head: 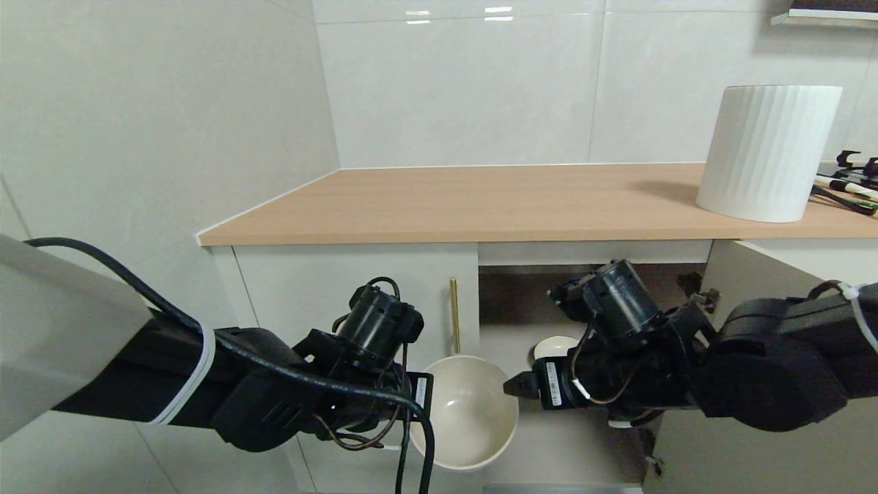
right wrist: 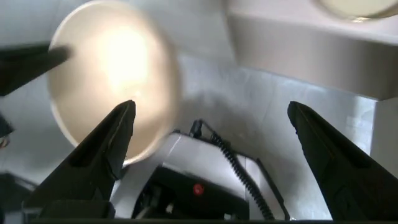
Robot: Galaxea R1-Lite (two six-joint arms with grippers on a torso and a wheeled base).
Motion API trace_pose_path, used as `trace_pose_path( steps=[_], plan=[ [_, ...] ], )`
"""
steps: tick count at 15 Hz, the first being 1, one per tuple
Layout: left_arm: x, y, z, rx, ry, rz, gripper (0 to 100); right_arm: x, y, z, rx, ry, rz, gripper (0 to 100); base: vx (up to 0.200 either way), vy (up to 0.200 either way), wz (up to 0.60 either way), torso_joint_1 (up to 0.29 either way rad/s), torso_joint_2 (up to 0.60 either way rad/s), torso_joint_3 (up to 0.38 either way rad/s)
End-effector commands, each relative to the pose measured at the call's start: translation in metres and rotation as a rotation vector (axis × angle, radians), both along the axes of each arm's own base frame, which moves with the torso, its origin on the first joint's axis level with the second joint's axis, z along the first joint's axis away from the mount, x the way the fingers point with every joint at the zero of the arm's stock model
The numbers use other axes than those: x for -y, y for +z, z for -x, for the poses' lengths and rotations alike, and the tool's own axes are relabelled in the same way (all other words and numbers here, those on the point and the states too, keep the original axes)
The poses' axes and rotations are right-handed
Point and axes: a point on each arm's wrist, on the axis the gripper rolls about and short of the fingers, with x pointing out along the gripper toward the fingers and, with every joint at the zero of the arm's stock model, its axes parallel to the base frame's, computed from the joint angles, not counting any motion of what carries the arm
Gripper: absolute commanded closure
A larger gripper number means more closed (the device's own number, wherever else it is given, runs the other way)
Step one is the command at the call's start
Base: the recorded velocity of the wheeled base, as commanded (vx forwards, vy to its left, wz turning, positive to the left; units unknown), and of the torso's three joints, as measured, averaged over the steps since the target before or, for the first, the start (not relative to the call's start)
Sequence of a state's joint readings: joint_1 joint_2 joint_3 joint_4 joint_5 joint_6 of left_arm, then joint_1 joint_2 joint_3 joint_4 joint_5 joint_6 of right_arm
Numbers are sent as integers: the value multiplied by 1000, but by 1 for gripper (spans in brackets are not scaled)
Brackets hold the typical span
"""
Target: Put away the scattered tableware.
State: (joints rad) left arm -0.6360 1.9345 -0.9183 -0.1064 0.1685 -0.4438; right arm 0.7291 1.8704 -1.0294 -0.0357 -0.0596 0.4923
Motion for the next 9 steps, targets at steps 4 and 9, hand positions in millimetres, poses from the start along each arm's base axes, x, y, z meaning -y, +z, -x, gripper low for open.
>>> trace_pose_path(
  steps=[4, 9],
  plan=[
    [1, 1, 1, 1, -4, 1, 100, -17, -33, -4, -62, 20, 64, 0, 0, 0, 0, 0, 0, 0],
    [1, 1, 1, 1, -3, 2, 100, -18, -35, -6, -47, 13, 58, 100, 0, 0, 0, 0, 0, 0]
  ],
)
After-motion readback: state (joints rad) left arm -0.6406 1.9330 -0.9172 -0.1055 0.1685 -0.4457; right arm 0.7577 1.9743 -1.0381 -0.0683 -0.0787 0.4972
